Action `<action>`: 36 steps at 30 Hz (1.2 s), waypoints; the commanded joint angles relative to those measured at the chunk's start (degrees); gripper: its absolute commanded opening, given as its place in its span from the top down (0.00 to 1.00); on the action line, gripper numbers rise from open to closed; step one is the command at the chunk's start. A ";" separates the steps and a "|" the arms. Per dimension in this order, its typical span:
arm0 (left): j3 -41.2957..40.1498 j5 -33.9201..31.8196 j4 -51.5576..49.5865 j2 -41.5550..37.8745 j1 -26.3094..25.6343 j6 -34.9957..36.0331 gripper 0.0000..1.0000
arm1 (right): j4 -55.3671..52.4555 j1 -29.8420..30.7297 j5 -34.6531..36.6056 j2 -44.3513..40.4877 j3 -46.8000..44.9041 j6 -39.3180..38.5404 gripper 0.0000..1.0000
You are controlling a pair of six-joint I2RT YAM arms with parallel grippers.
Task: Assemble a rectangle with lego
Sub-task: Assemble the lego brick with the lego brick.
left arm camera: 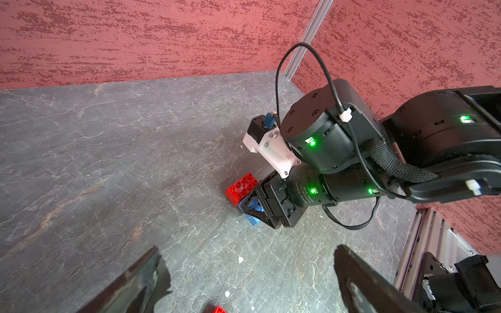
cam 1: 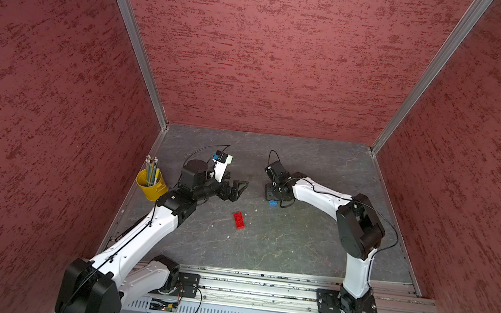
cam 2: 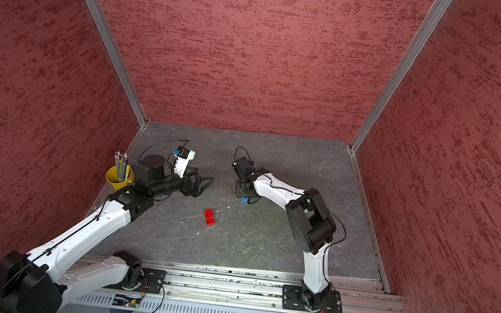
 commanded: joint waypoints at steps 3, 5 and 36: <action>-0.25 0.91 0.44 0.22 0.51 0.33 0.00 | 0.09 -0.34 1.39 -1.60 2.00 0.27 0.42; -0.25 0.99 0.35 0.22 0.50 0.41 0.00 | 0.28 -0.38 1.47 -1.92 2.19 0.29 0.42; -0.34 1.35 0.35 -0.05 0.66 0.50 0.00 | 0.99 0.41 0.16 -0.59 2.61 0.97 0.42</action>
